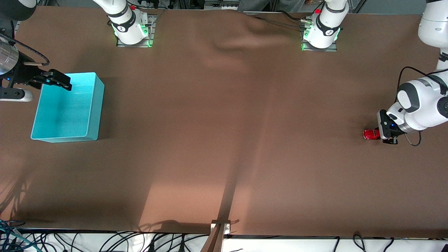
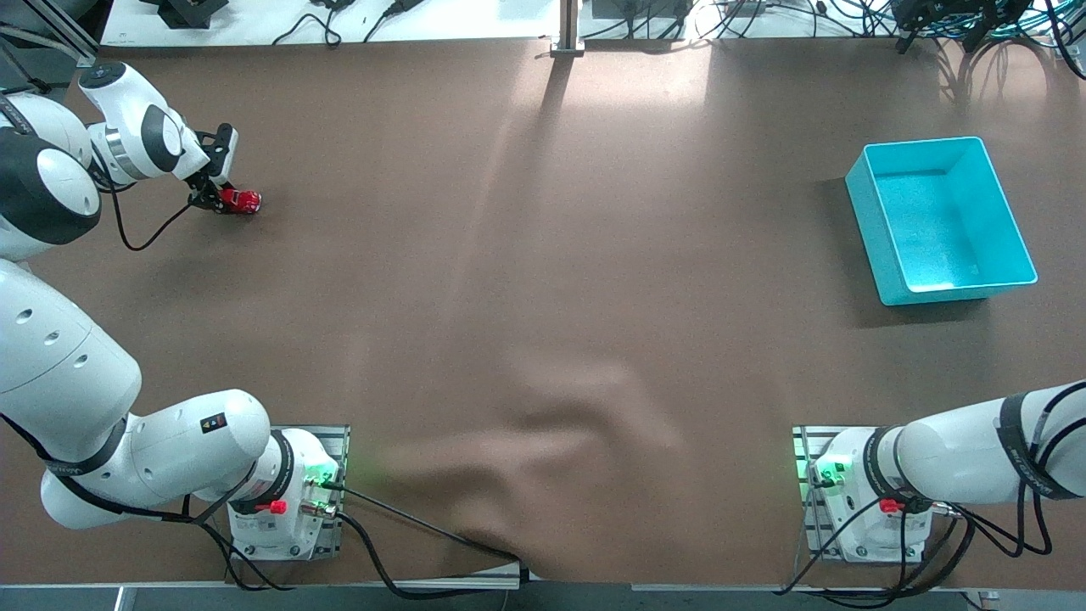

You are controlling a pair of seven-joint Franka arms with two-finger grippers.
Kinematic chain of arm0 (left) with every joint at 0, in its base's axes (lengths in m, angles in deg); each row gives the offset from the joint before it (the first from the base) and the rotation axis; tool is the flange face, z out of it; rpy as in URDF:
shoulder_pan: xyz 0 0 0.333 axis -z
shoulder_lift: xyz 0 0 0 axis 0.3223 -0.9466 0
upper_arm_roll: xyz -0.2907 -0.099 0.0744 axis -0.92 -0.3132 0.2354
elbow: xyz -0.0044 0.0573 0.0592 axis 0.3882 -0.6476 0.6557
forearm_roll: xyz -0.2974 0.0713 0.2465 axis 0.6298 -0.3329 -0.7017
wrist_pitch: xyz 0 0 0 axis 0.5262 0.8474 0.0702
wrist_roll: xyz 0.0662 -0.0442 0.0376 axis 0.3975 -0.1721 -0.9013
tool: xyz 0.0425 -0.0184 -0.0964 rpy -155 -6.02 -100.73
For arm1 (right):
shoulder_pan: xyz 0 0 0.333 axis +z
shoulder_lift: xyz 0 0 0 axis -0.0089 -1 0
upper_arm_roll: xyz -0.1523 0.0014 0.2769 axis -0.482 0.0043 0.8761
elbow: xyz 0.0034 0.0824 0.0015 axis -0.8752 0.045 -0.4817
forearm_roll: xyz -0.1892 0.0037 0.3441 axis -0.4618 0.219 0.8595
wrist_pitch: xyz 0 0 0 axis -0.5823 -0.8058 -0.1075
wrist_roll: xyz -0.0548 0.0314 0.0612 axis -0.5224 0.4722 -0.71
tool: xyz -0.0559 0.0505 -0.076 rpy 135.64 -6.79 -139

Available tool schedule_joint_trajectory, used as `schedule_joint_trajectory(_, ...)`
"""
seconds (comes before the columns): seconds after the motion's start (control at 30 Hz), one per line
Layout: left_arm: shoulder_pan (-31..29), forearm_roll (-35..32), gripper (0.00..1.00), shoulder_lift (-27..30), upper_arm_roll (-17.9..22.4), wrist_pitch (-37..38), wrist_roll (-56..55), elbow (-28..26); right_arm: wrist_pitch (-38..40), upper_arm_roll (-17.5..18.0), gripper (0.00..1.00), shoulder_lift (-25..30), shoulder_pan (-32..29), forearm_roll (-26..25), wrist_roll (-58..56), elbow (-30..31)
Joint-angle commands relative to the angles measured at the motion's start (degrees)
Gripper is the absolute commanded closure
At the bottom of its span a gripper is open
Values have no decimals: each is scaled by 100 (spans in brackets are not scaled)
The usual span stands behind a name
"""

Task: Wind red beetle toy and store in blue box

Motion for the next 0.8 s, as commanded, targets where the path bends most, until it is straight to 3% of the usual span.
schedule_joint_trajectory(0.0, -123, -174, 81, -599, -4, -125, 98, 210, 24, -5, 0, 36, -31, 107, -96, -1)
schedule_joint_trajectory(0.1, -114, -174, 69, -608, -4, -125, 107, 219, 24, -5, 0, 36, -31, 107, -96, -1)
schedule_joint_trajectory(0.17, -114, -182, 48, -608, -13, -125, 107, 263, 24, -5, 0, 45, -31, 107, -96, -1)
schedule_joint_trajectory(0.23, -79, -182, 0, -608, -22, -125, 194, 324, 24, -5, 0, 36, -31, 107, -96, -1)
schedule_joint_trajectory(0.77, -61, -121, 0, -599, -48, 350, 406, 755, 24, -5, 0, 36, -31, 107, -96, -1)
